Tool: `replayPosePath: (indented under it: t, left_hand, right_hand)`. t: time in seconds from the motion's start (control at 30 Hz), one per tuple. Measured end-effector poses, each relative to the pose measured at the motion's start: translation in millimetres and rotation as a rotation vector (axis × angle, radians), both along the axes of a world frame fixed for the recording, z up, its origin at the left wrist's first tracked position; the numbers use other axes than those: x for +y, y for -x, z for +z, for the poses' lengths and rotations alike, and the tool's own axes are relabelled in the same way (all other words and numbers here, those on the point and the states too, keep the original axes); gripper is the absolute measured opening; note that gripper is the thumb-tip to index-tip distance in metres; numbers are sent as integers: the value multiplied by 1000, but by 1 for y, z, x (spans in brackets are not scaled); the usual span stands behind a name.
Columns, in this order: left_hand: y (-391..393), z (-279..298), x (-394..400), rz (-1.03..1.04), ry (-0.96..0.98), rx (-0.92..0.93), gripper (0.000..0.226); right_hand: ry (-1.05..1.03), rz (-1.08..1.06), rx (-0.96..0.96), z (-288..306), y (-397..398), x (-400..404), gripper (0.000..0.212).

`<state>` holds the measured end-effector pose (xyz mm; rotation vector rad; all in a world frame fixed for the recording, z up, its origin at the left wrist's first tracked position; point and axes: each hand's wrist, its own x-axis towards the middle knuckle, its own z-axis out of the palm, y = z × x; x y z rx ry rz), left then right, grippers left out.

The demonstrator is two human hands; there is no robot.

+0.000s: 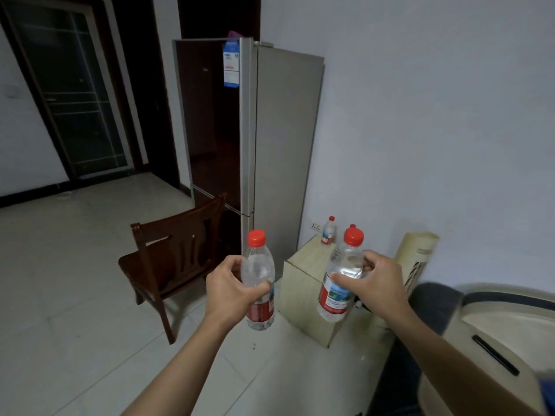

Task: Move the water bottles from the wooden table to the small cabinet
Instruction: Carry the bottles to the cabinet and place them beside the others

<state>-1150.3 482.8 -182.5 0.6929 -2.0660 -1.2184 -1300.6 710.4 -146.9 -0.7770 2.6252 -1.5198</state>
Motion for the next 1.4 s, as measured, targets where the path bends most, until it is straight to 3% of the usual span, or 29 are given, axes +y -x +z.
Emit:
replayPosePath:
  t: [0.27,0.47,0.63,0.77,0.87,1.17,1.4]
  left_hand:
    - [112,-11,-77,-64,37,-84,49]
    - [203,6,-131,-98,66,-102,49]
    - [278,11,-164,-131,24,-92,47]
    - [343,2,-180,-205,-5,-106,48]
    - [392,-7,-188,-270,-12,-106,45]
    - [533,-13,-238,-539,5,-60,51]
    - [604,-18,-239,-685,17,-14,57]
  right_hand:
    - [63,-48,-44,-41,125,-87,48]
    - [66,-57,5,-40,222,-151,38]
    - [26,-103,94,-34,278,-173,33]
    - [9,-159,55,-42,321,-178,43]
    - [-6,-233,48,-49,349,-182,50]
    - [-45,-523,86,-21,403,-207,34]
    - [-59,-646,78,-16,423,-216,34]
